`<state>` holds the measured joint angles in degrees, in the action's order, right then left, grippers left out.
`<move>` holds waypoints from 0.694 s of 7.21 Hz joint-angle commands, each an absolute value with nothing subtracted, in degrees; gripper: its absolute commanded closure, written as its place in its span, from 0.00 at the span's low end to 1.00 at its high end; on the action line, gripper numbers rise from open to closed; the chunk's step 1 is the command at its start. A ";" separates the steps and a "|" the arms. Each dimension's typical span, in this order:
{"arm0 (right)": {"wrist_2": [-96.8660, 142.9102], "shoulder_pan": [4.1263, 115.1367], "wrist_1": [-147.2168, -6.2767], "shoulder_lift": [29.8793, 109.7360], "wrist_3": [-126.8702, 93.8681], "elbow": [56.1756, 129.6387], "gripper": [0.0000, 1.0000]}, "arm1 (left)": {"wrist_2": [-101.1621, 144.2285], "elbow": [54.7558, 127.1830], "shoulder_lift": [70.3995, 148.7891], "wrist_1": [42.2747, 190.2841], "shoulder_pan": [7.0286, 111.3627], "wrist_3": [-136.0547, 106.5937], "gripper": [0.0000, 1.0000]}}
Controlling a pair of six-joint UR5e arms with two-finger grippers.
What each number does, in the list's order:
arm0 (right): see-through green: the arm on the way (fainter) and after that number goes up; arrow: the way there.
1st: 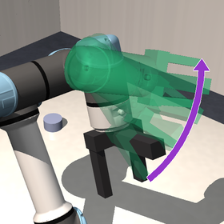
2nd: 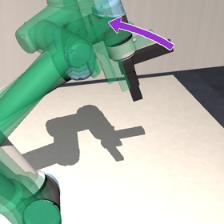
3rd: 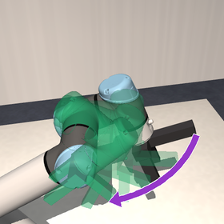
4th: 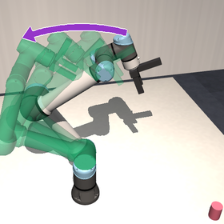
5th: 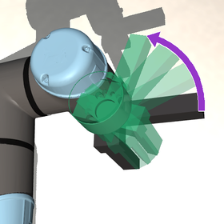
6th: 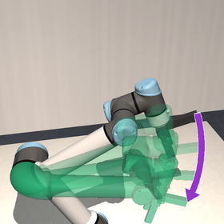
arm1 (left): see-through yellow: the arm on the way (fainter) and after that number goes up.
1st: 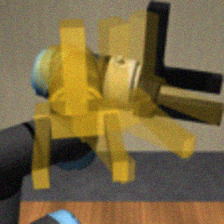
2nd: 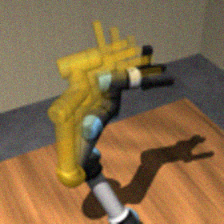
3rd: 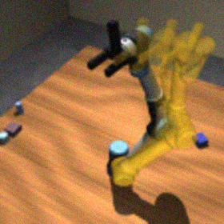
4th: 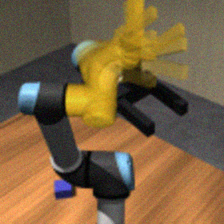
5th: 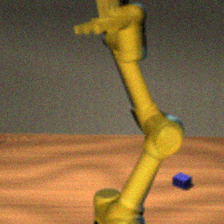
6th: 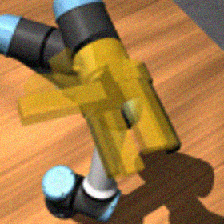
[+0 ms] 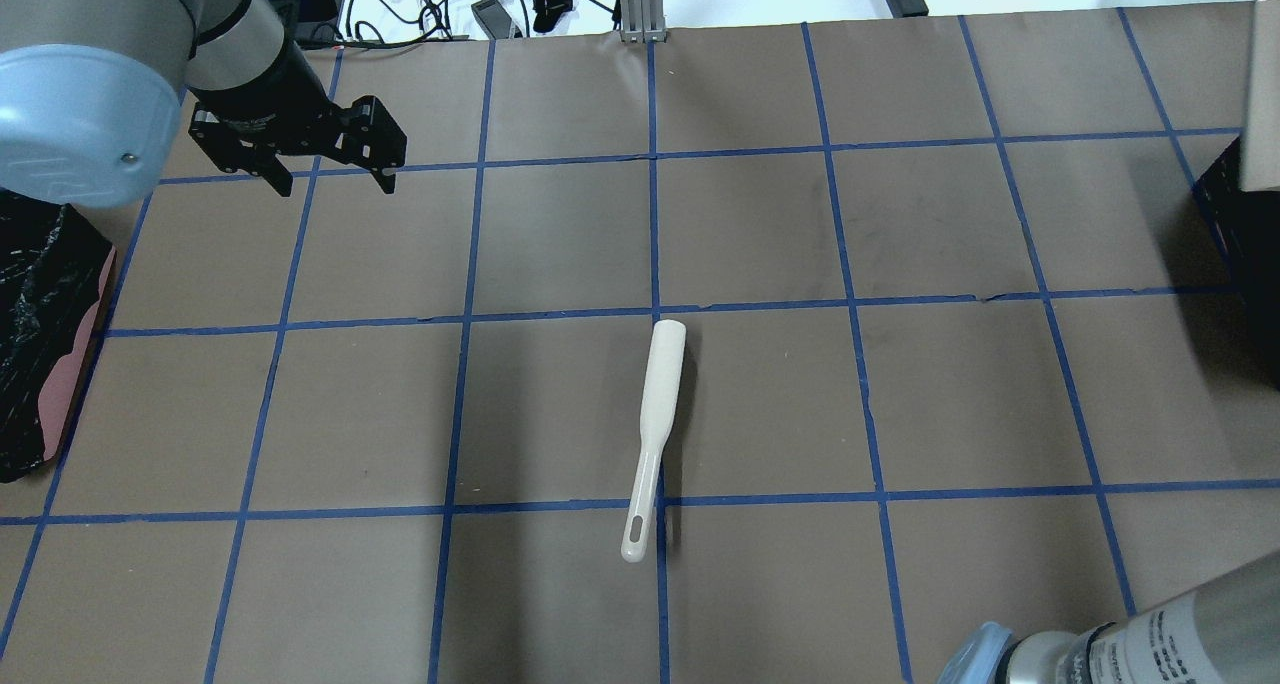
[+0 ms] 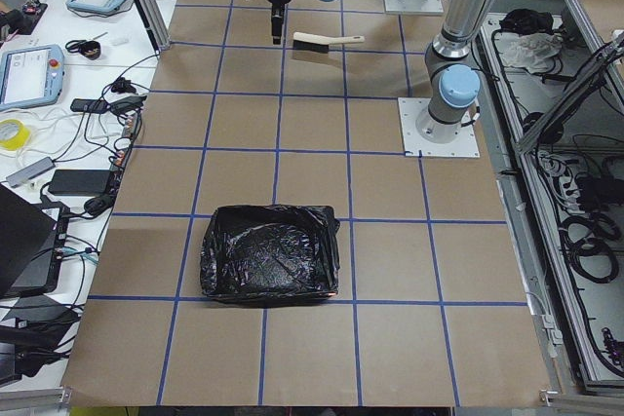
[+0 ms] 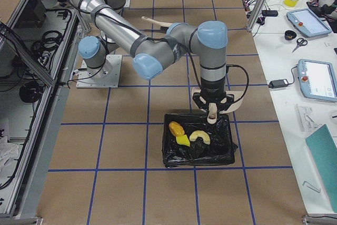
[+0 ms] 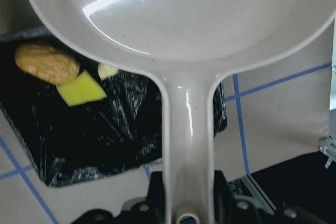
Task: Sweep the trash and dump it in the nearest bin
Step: 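Carry the empty dustpan back over the table with the right gripper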
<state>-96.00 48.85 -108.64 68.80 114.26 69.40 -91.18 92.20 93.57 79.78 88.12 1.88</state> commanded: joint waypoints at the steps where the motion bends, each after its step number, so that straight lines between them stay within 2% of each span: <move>1: -95.89 58.49 -108.45 70.31 93.35 75.04 1.00 | -89.47 92.37 92.90 81.03 87.89 2.20 0.00; 5: -92.82 74.30 -107.85 70.31 62.08 77.52 1.00 | -89.82 92.81 92.29 82.44 88.33 1.58 0.00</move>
<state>-93.87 68.46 -108.31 70.30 74.17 77.15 -89.46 92.71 92.45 82.28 88.29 1.57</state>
